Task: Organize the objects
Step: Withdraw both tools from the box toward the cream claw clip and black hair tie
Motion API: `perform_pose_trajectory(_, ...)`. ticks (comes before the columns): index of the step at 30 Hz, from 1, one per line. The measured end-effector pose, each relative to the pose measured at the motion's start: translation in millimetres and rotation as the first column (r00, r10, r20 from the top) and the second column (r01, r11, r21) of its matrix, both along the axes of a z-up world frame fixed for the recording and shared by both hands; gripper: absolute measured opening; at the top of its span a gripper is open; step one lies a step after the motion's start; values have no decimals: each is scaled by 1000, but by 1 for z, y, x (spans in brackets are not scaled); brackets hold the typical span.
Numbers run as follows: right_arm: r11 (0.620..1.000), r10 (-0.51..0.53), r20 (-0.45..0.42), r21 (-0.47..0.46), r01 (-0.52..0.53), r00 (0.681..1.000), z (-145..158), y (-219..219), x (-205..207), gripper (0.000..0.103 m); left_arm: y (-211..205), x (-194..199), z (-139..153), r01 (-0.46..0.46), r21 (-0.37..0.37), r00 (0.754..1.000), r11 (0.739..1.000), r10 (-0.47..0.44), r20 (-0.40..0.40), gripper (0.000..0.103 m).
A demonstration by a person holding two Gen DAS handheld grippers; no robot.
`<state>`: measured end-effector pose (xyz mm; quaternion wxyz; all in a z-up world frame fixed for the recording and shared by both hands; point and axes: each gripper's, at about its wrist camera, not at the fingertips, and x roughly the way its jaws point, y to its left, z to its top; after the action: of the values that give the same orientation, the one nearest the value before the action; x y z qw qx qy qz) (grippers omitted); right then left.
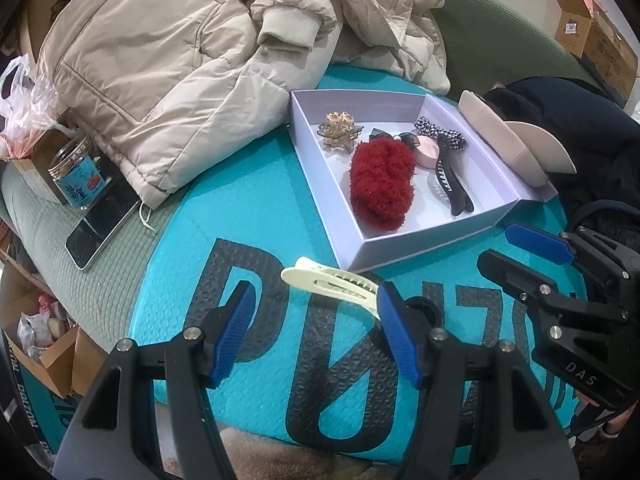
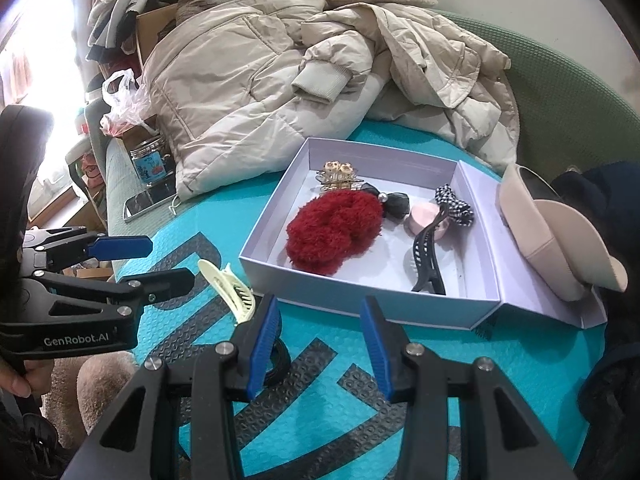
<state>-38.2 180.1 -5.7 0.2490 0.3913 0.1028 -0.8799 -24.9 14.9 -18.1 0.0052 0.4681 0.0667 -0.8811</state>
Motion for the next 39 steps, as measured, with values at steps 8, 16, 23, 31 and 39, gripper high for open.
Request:
perform_pose_trajectory(8, 1000, 17, 15, 2, -17, 1000, -3, -3, 1, 42, -3, 5, -5, -8, 3, 1000, 1000, 8, 8, 61)
perform_pose_trajectory(16, 999, 34, 24, 3, -34, 999, -7, -6, 5, 42, -9, 10, -11, -21, 13, 1000, 1000, 21, 20, 61)
perform_pose_trajectory(23, 999, 50, 47, 3, -50, 998, -16, -9, 9, 42, -14, 14, -18, -31, 22, 999, 999, 30, 28, 61)
perform_pose_trajectory(31, 997, 75, 81, -1, -75, 994, -29, -14, 11, 43, -16, 18, -33, -34, 36, 998, 999, 32, 54, 61)
perform_pose_trajectory(39, 996, 85, 116, 1, -86, 990, -47, -17, 12, 49, -16, 16, -50, -33, 48, 996, 998, 28, 90, 61)
